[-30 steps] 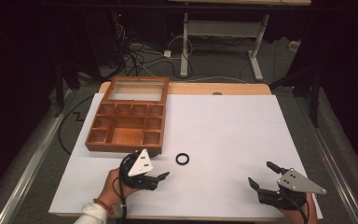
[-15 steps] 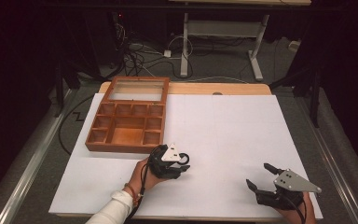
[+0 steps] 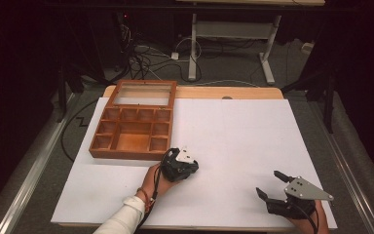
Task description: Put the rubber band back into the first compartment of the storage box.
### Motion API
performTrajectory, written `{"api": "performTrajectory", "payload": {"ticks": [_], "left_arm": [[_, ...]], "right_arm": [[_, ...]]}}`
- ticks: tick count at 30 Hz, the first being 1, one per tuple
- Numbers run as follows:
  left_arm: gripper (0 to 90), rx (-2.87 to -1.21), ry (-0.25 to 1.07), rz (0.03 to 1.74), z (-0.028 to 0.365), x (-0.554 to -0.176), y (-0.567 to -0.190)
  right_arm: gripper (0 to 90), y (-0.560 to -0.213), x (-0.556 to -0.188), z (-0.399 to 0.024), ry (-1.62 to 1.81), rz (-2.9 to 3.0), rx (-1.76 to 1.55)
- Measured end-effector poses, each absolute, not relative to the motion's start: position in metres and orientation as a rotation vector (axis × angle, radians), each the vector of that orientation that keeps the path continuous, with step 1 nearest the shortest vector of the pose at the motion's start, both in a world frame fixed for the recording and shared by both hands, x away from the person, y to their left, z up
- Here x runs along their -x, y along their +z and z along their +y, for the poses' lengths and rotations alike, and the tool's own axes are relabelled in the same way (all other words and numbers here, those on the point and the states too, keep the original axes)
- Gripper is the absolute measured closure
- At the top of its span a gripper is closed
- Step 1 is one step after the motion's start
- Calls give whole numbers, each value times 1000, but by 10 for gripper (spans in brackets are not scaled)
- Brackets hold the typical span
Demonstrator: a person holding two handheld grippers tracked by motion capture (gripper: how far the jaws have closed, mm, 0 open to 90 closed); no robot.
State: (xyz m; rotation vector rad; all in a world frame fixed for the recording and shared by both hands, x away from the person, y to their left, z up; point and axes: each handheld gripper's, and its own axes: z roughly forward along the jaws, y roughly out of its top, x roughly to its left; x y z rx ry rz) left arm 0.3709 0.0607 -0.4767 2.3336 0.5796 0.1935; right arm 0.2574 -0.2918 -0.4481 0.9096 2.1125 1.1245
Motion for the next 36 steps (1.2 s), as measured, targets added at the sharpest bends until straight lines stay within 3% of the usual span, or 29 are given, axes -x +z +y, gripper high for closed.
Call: {"api": "performTrajectory", "payload": {"ticks": [22, 36], "left_arm": [[846, -2253, 332, 446, 83, -342, -430], [846, -2182, 408, 481, 117, -342, -409]], "right_arm": [[210, -443, -254, -294, 1154, 2085, -883], [201, -442, -253, -292, 1149, 2073, -874]]}}
